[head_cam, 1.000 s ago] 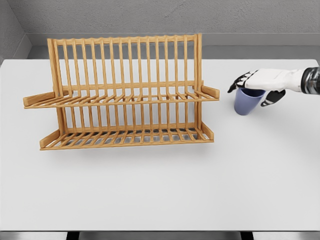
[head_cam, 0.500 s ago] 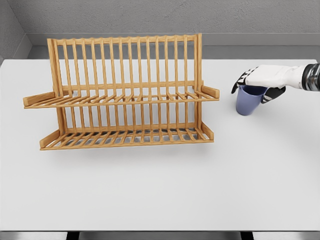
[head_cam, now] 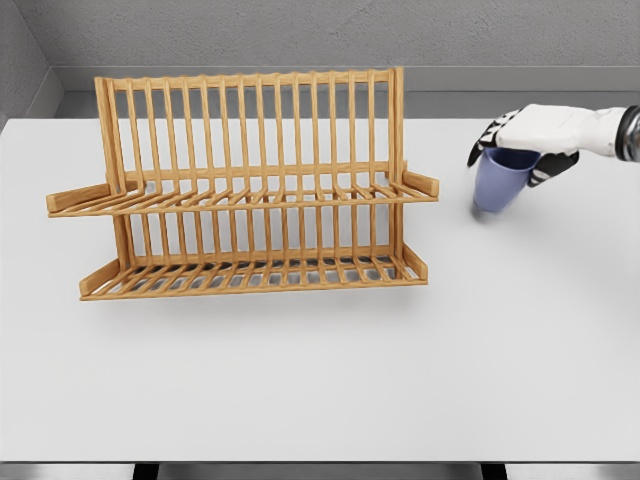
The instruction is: Right arm put cup on second shelf
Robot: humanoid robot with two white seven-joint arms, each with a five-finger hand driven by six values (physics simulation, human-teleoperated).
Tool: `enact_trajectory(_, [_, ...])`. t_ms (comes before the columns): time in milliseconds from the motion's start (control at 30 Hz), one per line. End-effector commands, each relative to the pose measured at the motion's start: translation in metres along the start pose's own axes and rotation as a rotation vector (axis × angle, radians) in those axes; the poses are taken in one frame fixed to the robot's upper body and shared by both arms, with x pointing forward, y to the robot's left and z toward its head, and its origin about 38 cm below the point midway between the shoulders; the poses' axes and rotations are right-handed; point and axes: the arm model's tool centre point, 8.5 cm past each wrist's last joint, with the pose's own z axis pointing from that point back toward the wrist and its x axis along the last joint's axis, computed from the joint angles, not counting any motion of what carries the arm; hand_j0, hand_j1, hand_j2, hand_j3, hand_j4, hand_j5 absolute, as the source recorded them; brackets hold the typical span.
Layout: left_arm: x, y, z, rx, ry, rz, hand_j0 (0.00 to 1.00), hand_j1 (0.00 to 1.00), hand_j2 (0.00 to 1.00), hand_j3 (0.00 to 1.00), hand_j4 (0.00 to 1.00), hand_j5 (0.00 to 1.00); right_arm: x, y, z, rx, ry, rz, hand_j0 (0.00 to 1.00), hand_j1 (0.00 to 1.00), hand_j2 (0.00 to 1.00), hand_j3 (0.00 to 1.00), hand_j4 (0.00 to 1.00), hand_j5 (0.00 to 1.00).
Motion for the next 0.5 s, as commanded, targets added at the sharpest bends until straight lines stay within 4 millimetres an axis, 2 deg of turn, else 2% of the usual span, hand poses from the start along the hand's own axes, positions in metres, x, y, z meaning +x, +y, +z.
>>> enact_trajectory(0, [0.0,0.0,0.0,0.0,0.0,0.0,1.0,1.0,1.0,1.0,1.0,1.0,-0.001,-0.004,0.003,-0.015,0.005,-0.003,0.7,0.7,0.7,0.7,0.7,0.7])
enact_trajectory(100, [0.0,0.0,0.0,0.0,0.001,0.001,1.0,1.0,1.0,1.0,1.0,1.0,-0.006,-0.016,0.012,-0.062,0.021,-0.004,0.7,0.7,0.7,0.7,0.7,0.7])
enact_trajectory(233, [0.0,0.0,0.0,0.0,0.0,0.0,1.0,1.0,1.0,1.0,1.0,1.0,0.0,-0.03,0.021,-0.108,0.015,0.025,0.7,0.7,0.7,0.7,0.7,0.7])
enact_trajectory(300, [0.0,0.0,0.0,0.0,0.001,0.001,1.0,1.0,1.0,1.0,1.0,1.0,0.007,-0.04,0.024,-0.13,0.002,0.052,0.7,0.7,0.7,0.7,0.7,0.7])
enact_trajectory(467, [0.0,0.0,0.0,0.0,0.0,0.0,1.0,1.0,1.0,1.0,1.0,1.0,0.02,-0.058,0.046,-0.164,-0.002,0.133,0.7,0.7,0.7,0.7,0.7,0.7])
